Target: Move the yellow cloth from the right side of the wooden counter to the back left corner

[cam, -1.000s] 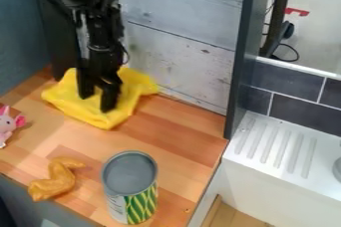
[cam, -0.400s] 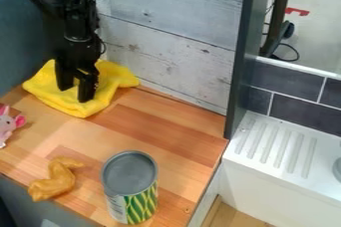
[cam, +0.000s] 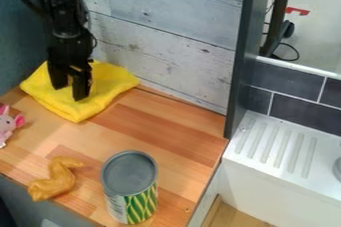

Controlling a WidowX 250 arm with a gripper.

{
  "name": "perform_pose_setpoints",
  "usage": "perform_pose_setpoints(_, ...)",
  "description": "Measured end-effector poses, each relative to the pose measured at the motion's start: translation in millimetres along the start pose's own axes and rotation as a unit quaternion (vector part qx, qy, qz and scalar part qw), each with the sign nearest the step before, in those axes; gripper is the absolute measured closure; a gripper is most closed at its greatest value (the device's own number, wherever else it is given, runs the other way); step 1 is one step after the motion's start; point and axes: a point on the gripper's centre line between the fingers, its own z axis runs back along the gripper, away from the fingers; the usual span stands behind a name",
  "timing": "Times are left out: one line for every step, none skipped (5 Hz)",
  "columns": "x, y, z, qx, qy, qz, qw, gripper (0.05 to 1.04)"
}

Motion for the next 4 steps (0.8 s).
perform_pose_setpoints(-10, -9, 26, -0.006, -0.024, 0.005, 0.9997, 0.083)
perform_pose_setpoints(-36, -33, 46, -0.001, -0.012, -0.017, 0.9998, 0.083)
perform_pose_setpoints(-67, -82, 65, -0.048, -0.017, -0.064, 0.9967, 0.083)
perform_pose_setpoints(-103, -112, 91, -0.075, -0.041, -0.083, 0.9929, 0.083)
